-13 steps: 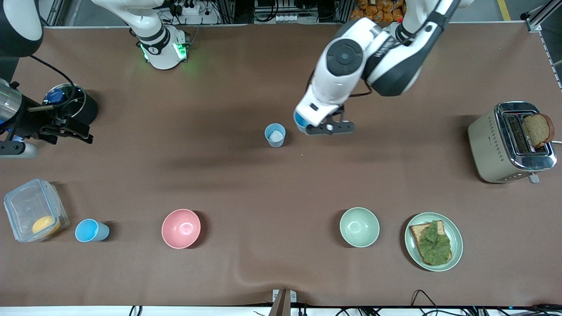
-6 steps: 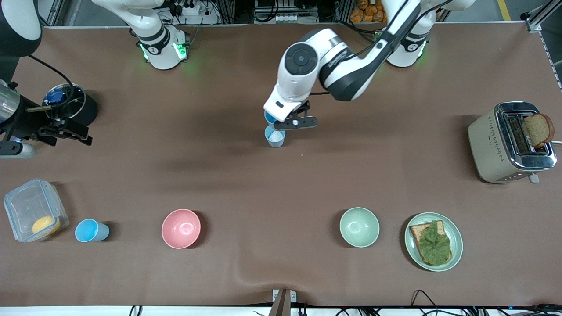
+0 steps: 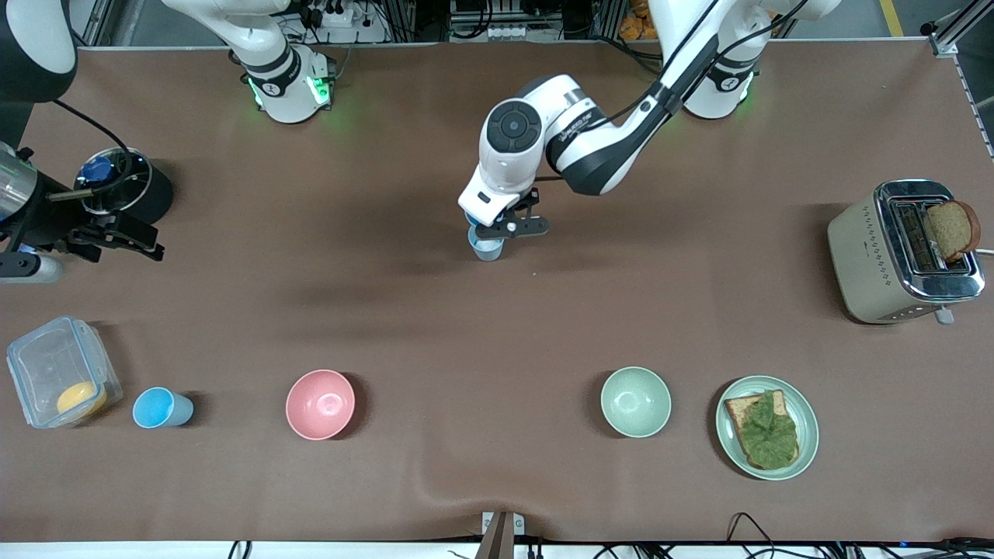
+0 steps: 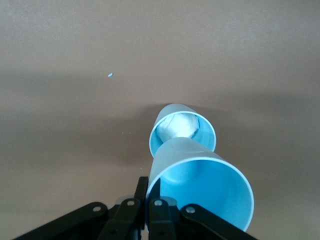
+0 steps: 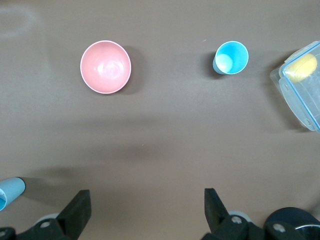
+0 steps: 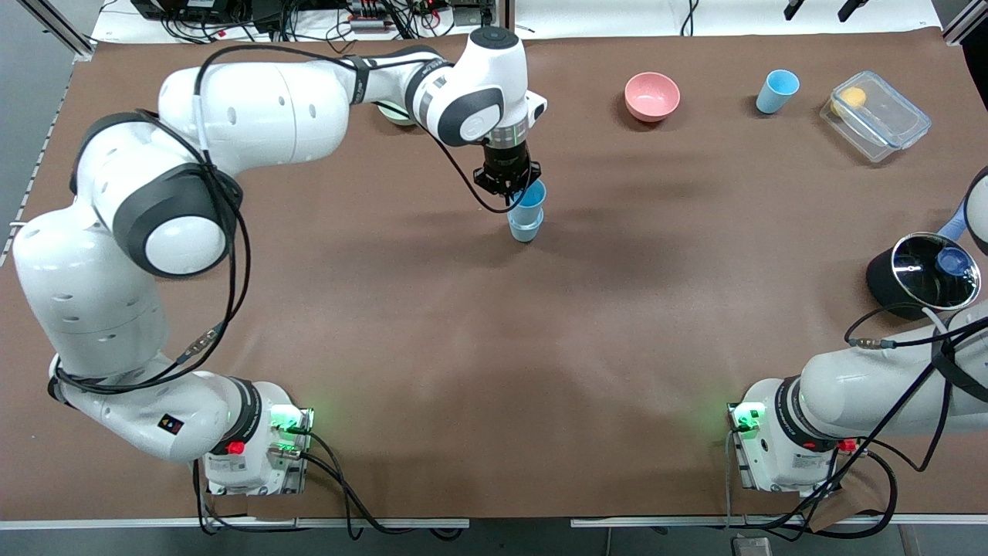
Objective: Stack blue cups with both arms
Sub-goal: 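Lower the blue cup with the left gripper onto the tissue cup, then open the left gripper to release the blue cup on the stack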
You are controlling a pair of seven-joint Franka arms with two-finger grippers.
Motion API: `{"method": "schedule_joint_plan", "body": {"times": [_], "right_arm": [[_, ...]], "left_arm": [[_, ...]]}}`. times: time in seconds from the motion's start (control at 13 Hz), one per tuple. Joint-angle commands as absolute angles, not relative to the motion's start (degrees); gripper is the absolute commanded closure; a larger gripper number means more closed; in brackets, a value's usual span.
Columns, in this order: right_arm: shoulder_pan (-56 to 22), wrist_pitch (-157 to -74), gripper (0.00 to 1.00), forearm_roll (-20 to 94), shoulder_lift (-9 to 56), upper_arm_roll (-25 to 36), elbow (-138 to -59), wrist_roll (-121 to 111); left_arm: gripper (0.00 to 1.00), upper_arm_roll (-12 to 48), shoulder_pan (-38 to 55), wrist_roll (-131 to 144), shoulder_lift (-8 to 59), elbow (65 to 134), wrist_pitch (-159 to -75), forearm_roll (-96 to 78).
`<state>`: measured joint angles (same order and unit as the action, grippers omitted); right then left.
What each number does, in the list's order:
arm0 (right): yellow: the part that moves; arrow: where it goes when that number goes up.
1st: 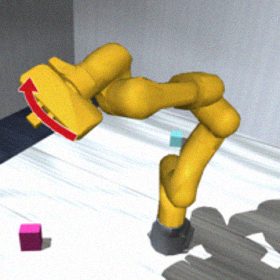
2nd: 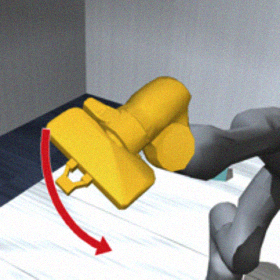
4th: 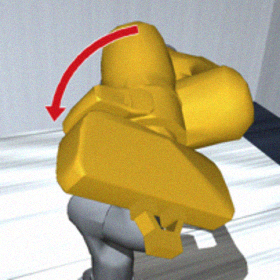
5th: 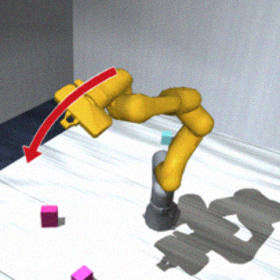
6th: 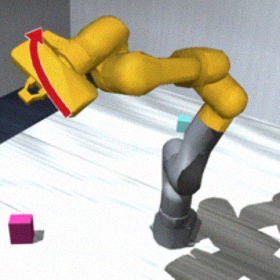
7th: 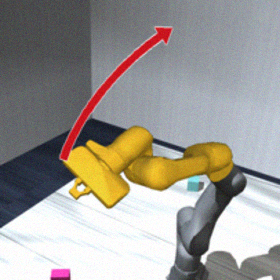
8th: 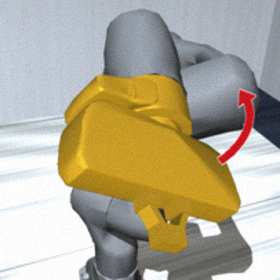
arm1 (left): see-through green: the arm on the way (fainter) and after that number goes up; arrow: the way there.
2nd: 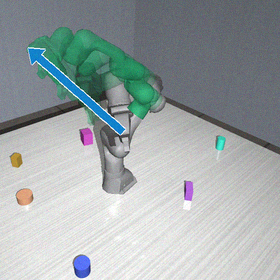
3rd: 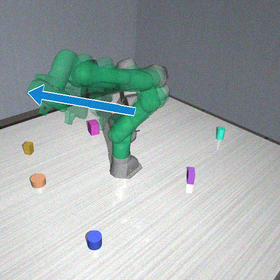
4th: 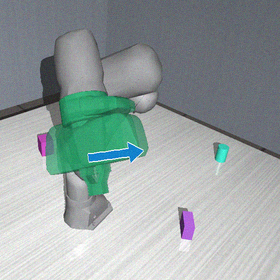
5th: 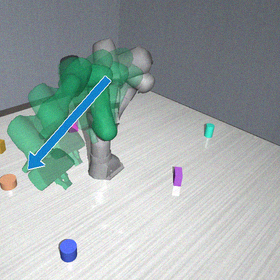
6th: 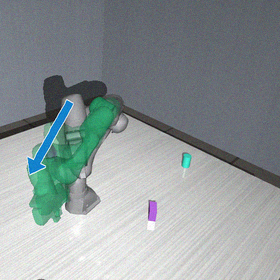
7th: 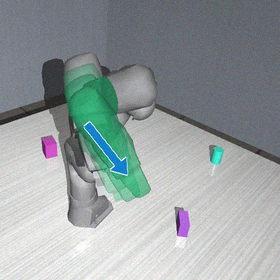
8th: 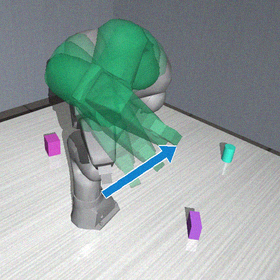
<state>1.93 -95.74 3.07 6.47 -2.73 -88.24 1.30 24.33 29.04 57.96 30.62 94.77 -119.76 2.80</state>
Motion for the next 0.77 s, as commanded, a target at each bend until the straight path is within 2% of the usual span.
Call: {"method": "schedule_joint_plan", "body": {"times": [0.0, 0.38, 0.46, 0.54, 0.62, 0.69], "right_arm": [[2.6, -96.2, 0.00, 3.2, 6.5, -3.4, -88.5, 0.7], [2.3, -97.0, 0.00, 3.1, 6.6, -3.4, -88.6, 0.6], [2.3, -97.1, 0.00, 3.1, 6.6, -3.4, -88.7, 0.6], [2.4, -97.1, 0.00, 3.1, 6.6, -3.4, -88.7, 0.6], [2.4, -97.1, 0.00, 3.2, 6.6, -3.4, -88.8, 0.6], [2.5, -97.1, 0.00, 3.2, 6.8, -3.4, -88.8, 0.6]], "left_arm": [[1.00, 24.1, 29.4, 59.6, 31.5, 94.5, -121.6, 4.7], [1.00, 23.9, 29.1, 60.2, 32.9, 94.5, -122.9, 5.0], [0.96, 23.9, 29.0, 60.2, 32.9, 94.5, -122.9, 5.0], [0.46, 23.9, 28.9, 60.2, 33.0, 94.3, -123.0, 4.9], [0.00, 23.9, 29.0, 60.4, 33.0, 94.0, -123.0, 4.5], [0.00, 23.9, 28.9, 60.4, 32.8, 94.0, -123.0, 4.4]]}}
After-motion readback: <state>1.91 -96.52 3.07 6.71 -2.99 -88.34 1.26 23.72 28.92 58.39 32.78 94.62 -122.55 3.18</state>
